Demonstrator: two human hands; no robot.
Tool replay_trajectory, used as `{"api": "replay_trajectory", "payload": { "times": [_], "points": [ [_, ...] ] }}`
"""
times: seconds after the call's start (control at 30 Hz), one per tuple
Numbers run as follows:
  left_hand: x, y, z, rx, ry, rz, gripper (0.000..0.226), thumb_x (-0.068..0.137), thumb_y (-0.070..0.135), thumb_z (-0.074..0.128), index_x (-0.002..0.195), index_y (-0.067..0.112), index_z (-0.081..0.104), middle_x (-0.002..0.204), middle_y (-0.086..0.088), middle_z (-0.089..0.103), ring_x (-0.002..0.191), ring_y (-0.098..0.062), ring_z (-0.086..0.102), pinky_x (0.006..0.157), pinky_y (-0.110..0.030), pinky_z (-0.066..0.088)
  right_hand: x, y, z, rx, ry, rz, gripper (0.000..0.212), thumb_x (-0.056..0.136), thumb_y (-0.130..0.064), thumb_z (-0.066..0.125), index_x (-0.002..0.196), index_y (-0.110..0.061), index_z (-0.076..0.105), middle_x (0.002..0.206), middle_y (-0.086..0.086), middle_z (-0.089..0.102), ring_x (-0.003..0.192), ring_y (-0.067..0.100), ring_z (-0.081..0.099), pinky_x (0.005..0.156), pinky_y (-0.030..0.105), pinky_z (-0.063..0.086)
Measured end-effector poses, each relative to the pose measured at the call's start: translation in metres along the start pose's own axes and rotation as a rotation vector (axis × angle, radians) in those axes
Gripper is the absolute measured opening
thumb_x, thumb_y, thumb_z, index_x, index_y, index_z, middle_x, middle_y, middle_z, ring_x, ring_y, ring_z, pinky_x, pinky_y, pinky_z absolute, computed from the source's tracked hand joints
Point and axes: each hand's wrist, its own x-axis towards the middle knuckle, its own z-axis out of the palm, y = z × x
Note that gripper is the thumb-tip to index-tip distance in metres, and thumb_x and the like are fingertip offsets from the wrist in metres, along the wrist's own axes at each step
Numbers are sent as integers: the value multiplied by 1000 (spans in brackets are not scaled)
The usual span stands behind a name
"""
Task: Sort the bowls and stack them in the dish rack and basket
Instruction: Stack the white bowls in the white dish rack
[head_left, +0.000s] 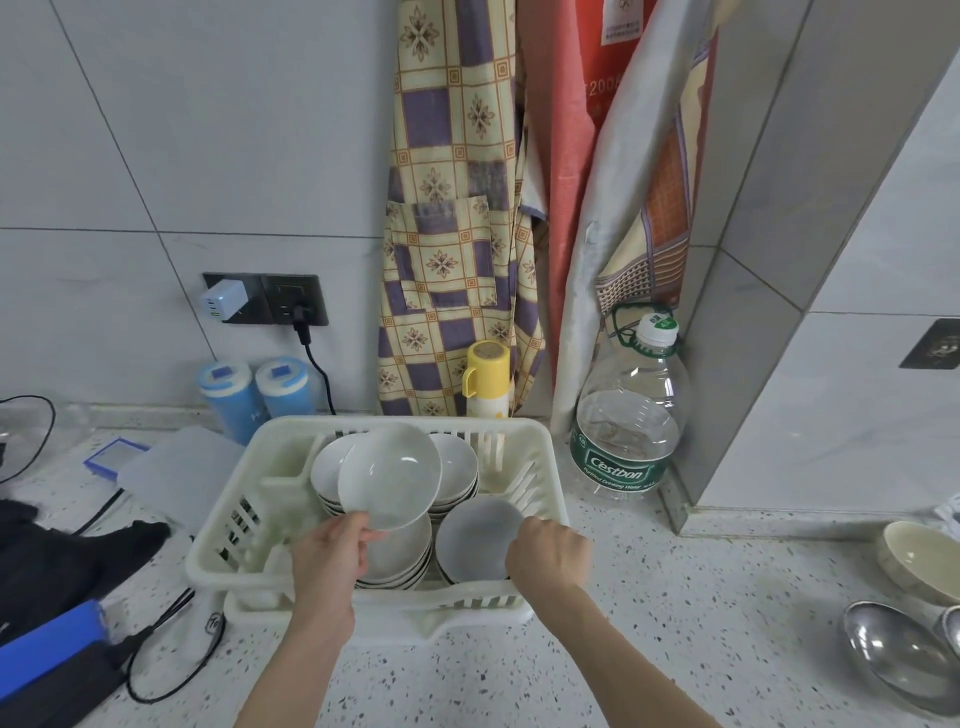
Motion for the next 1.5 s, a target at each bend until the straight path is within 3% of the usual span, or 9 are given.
{"api": "replay_trajectory", "payload": {
  "times": [0.23, 0.33, 0.4, 0.5, 0.67, 0.8, 0.93, 1.27, 1.5],
  "points": [
    [-8, 1, 11, 80, -49, -22, 18, 88, 5, 61, 77, -6, 70, 49, -3, 56, 49, -14, 28, 47, -24, 26, 0, 1, -3, 3, -33, -7, 29, 89, -12, 44, 62, -18, 38, 64, -6, 48, 66, 14, 53, 43, 22, 21],
    [-12, 5, 16, 167, -94, -19, 17, 88, 6, 61, 80, -5, 72, 40, 7, 52, 47, -15, 29, 47, -23, 28, -3, 2, -8, 57, -17, -15, 13, 92, -13, 43, 91, -16, 56, 82, -4, 63, 76, 15, 65, 51, 22, 34],
    [-16, 7, 21, 231, -128, -2, 19, 87, 7, 60, 75, 1, 73, 45, 5, 61, 48, -14, 33, 52, -26, 30, -3, 5, -8, 125, -4, -17, 16, 94, -13, 40, 104, -14, 52, 82, -4, 63, 75, 18, 65, 58, 25, 40],
    [-20, 9, 29, 360, -133, 45, 24, 85, 13, 60, 64, 10, 73, 63, -8, 74, 57, -16, 51, 56, -28, 37, -4, 11, -8, 305, 63, -4, 13, 99, -19, 34, 92, -17, 45, 61, -6, 45, 63, 20, 53, 55, 26, 38],
    [-15, 3, 45, 611, -195, 97, 40, 87, 21, 58, 50, 7, 67, 51, -6, 67, 41, -7, 47, 48, -25, 31, 3, 26, -23, 538, -78, -49, 28, 100, -25, 26, 89, -15, 50, 92, 5, 67, 77, 26, 55, 68, 35, 43],
    [-12, -2, 52, 693, -232, 111, 41, 89, 24, 57, 52, 10, 64, 60, -10, 72, 43, -11, 47, 46, -25, 28, 5, 29, -24, 526, -141, -83, 32, 99, -36, 26, 106, -22, 53, 97, 2, 67, 82, 23, 56, 72, 34, 42],
    [-15, -6, 58, 716, -267, 84, 45, 90, 23, 57, 46, 13, 61, 50, 1, 68, 47, -9, 52, 47, -25, 32, 5, 28, -20, 442, -98, -63, 28, 96, -26, 35, 114, -17, 55, 97, 1, 67, 78, 20, 55, 67, 29, 41],
    [-15, -8, 60, 941, -326, 208, 27, 85, 22, 58, 61, 10, 59, 65, -11, 71, 53, -16, 55, 49, -27, 33, 7, 27, -19, 456, -98, -7, 29, 88, -17, 41, 111, -15, 59, 94, 1, 66, 76, 19, 54, 64, 27, 40],
    [-14, -11, 60, 1052, -332, 316, 6, 86, 18, 60, 80, 18, 61, 61, 5, 59, 54, -8, 55, 43, -20, 29, 8, 24, -17, 402, -83, -14, 30, 85, -17, 42, 109, -17, 60, 99, 2, 69, 74, 20, 51, 64, 27, 37]
  ]
}}
